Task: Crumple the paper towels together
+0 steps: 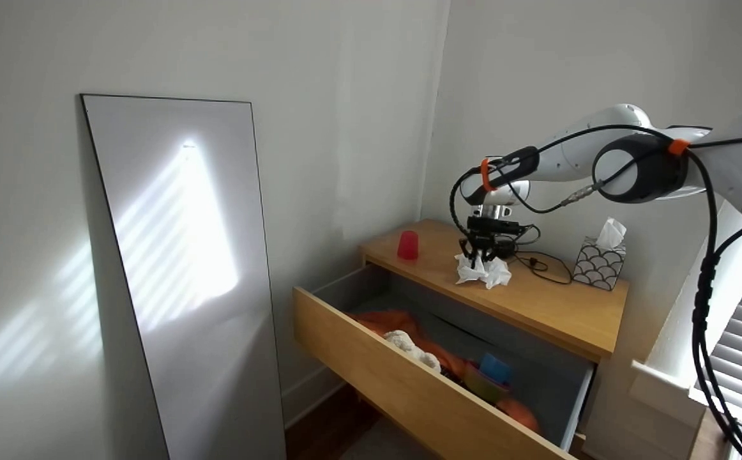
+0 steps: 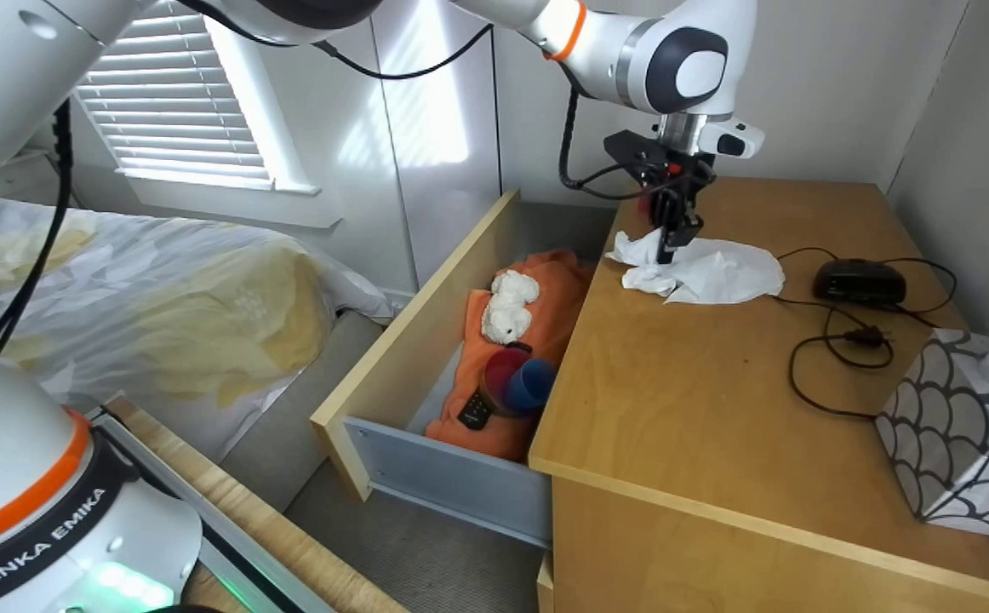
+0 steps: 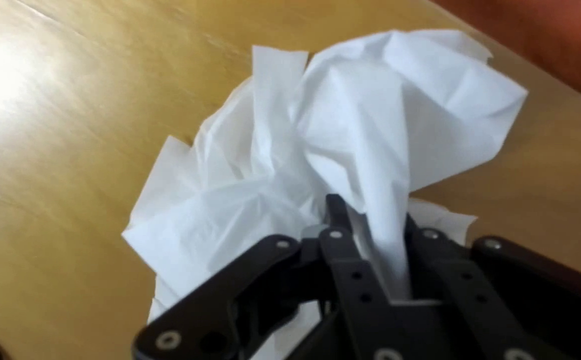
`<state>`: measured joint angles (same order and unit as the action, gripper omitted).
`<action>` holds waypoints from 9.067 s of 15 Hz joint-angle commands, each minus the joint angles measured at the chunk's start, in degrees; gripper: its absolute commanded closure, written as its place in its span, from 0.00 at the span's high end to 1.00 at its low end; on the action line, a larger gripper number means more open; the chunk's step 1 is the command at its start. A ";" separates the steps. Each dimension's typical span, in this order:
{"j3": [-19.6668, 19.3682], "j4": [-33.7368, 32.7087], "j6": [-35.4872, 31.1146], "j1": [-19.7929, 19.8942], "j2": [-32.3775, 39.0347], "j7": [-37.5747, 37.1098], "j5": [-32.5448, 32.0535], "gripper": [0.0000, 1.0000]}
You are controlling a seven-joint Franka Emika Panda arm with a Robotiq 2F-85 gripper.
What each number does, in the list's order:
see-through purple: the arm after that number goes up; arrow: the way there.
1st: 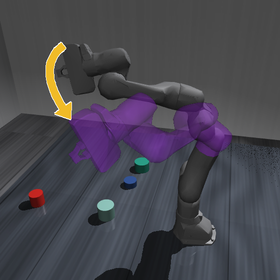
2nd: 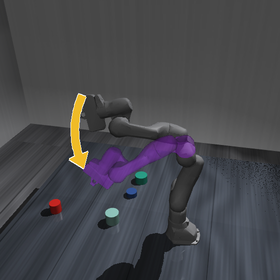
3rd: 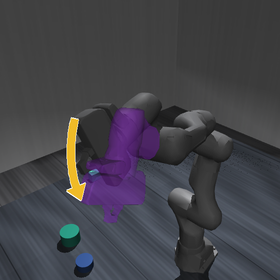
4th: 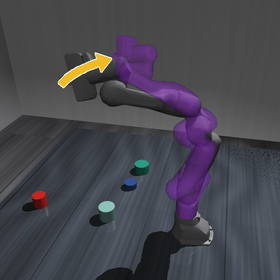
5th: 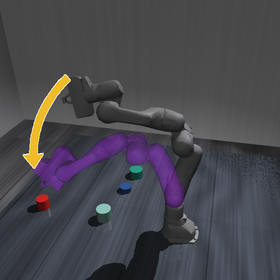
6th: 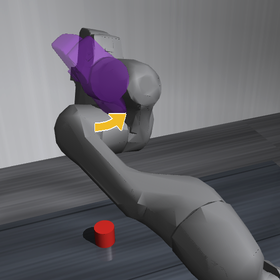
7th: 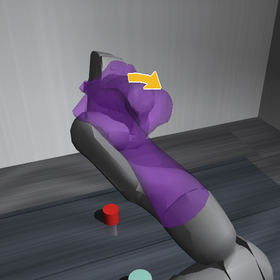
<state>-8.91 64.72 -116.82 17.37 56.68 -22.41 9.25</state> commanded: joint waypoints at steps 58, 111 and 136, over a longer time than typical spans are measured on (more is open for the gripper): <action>4.82 -6.34 49.08 10.78 2.53 30.19 13.82 0.02; -7.19 -7.87 -3.48 -0.49 6.24 -4.03 5.16 1.00; -2.25 28.77 -22.89 2.36 -33.17 39.03 10.93 1.00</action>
<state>-14.24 82.16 -136.75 18.87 32.94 6.54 17.82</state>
